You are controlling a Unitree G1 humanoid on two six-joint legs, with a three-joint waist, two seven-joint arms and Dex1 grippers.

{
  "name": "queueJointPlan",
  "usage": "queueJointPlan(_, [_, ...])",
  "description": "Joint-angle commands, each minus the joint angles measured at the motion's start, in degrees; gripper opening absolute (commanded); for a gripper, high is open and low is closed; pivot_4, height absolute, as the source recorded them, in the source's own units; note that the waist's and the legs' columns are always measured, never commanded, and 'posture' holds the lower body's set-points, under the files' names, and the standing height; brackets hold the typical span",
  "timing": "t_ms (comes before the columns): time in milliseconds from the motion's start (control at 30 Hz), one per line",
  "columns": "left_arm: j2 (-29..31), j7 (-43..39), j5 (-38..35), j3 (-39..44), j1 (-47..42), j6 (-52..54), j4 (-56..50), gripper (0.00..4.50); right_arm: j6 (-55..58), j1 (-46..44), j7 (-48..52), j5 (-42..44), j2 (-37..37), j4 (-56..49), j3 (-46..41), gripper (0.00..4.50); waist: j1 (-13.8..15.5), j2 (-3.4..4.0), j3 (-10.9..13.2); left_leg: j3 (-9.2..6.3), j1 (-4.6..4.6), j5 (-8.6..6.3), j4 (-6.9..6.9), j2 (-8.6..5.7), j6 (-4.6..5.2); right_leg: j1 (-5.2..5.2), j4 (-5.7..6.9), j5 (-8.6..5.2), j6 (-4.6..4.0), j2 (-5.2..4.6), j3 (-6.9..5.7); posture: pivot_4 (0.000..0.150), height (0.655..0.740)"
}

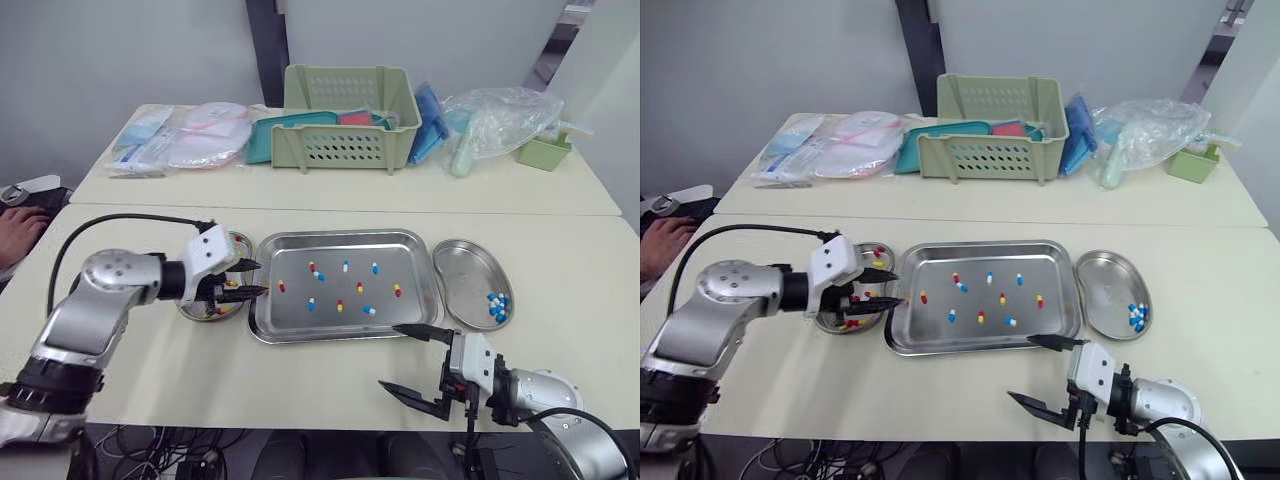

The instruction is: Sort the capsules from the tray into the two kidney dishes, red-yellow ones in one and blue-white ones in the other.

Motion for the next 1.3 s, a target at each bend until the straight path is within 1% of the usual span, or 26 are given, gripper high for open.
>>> queueJointPlan(33, [-0.7,-0.8,2.5,-2.4,-3.7,0.2,1.3,2.29,-1.1,0.2,-0.8,-0.3,0.3,-1.9,0.3,4.5,0.0,0.0,0.0,-0.01,0.0,0.0,-0.01,0.01,0.0,-0.01,0.0,0.0,0.0,0.01,-0.01,0.15,0.74])
queueJointPlan(300, [-3.8,-3.8,7.1,-7.1,-10.9,-4.6,9.6,2.29,-0.3,0.2,-2.4,-0.4,0.5,-2.9,1.0,4.5,0.0,0.0,0.0,-0.02,0.0,0.01,0.01,0.0,0.0,0.0,0.02,0.0,0.0,0.01,-0.02,0.15,0.74])
queueJointPlan(467, [-4.5,-5.9,9.0,-8.8,-12.5,-5.2,13.4,2.29,0.2,0.0,-3.4,-0.6,0.6,-3.2,1.3,4.5,-0.2,0.0,0.0,-0.01,0.01,0.01,0.01,0.0,0.0,-0.01,0.02,0.0,0.0,0.02,-0.01,0.15,0.74])
queueJointPlan(700, [-5.6,-5.3,9.7,-8.5,-11.1,-1.9,12.9,2.29,0.9,-0.4,-4.8,-0.9,0.9,-3.9,2.1,4.5,-0.1,0.0,0.0,-0.04,0.0,0.01,0.02,0.0,0.0,-0.01,0.02,0.0,0.0,0.01,-0.02,0.15,0.74])
queueJointPlan(1033, [-8.0,-2.1,12.0,-9.6,-10.2,2.9,12.2,2.29,2.3,-1.1,-5.5,-0.9,0.9,-4.9,2.5,4.5,-0.1,0.0,0.0,-0.05,0.01,0.01,0.02,0.0,0.0,0.0,0.02,0.0,0.0,0.01,-0.02,0.15,0.74])
queueJointPlan(1300, [-7.5,-2.1,13.4,-11.4,-9.5,7.7,10.3,2.29,3.0,-1.3,-5.4,-0.6,0.5,-5.5,2.0,4.5,-0.2,0.0,0.0,-0.04,0.02,0.01,0.03,0.0,0.0,0.01,0.04,0.0,0.0,0.01,-0.01,0.15,0.74])
